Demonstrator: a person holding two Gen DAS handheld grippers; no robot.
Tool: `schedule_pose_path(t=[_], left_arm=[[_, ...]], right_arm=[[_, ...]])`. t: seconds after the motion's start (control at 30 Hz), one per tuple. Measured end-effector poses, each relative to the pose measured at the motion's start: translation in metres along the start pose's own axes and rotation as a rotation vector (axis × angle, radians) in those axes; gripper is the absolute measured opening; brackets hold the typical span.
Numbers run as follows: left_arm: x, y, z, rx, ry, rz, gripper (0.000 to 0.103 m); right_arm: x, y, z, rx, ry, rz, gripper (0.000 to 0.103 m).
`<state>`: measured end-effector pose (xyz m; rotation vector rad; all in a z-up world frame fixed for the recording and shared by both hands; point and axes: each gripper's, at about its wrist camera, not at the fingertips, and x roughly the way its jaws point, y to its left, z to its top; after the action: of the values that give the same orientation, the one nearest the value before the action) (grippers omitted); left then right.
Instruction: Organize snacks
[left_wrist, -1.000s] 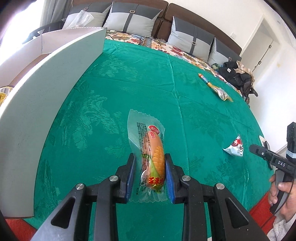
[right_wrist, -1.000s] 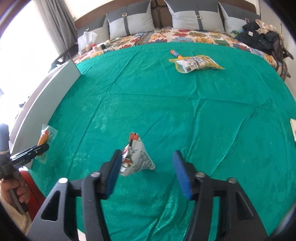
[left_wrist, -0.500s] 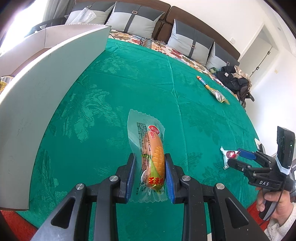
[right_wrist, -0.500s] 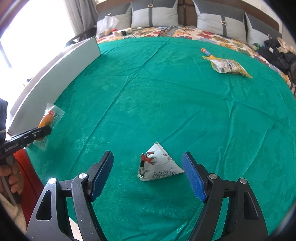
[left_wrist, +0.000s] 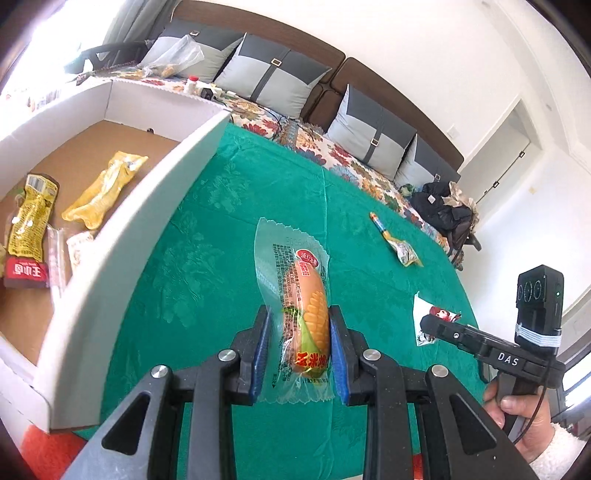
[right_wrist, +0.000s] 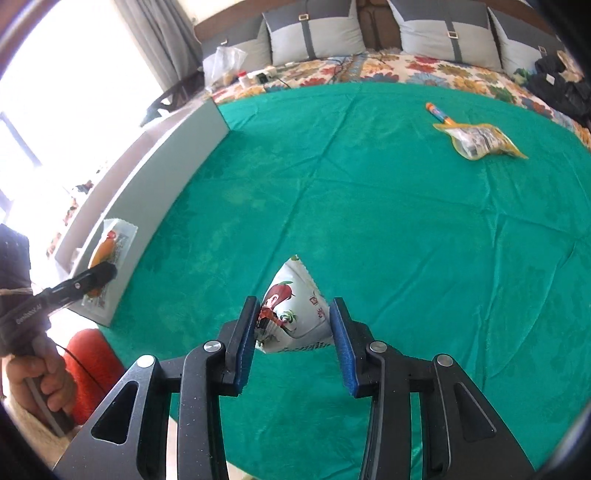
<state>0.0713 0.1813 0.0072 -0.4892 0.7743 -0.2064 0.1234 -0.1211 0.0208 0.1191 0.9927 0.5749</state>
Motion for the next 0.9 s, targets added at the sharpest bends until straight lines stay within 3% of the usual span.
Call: schedule_pose_path(t=[0.17, 0.27, 0.37, 0.4, 0.43, 0.53, 0.7, 0.8, 0.9], left_arm=[[-0.055, 0.054, 0.044, -0.019, -0.089, 0.177, 0.029], [-0.075, 0.103, 0.058, -0.064, -0.087, 0.292, 0.029], [-0.086, 0.143, 0.062, -0.095, -0.068, 0.437, 0.037], [-0.089, 0.155, 0.061, -0.116, -0.064, 0.475, 0.046], [-0.091, 0.166, 0.058, -0.137, -0.057, 0.494, 0.060], [-0.104, 0.180, 0.045, -0.164, -0.085, 0.530, 0.080], [-0.096, 0.163, 0.025, -0.177, -0.090, 0.481, 0.082], [-0.078, 0.126, 0.021, -0.115, -0.076, 0.424, 0.082], [-0.056, 0.079, 0.018, -0.020, -0.053, 0.353, 0.084]], right_arm=[[0.005, 0.126, 0.061, -0.169, -0.046, 0.226, 0.041], [0.023, 0.194, 0.078, -0.235, -0.033, 0.328, 0.041], [0.048, 0.242, 0.085, -0.252, -0.004, 0.378, 0.045], [0.057, 0.252, 0.086, -0.252, 0.025, 0.380, 0.061], [0.063, 0.257, 0.085, -0.240, 0.049, 0.384, 0.070], [0.064, 0.248, 0.079, -0.201, 0.051, 0.409, 0.070], [0.049, 0.186, 0.063, -0.250, -0.008, 0.244, 0.070], [0.056, 0.124, 0.042, -0.291, -0.021, 0.030, 0.072], [0.066, 0.047, 0.010, -0.311, 0.020, -0.195, 0.072]])
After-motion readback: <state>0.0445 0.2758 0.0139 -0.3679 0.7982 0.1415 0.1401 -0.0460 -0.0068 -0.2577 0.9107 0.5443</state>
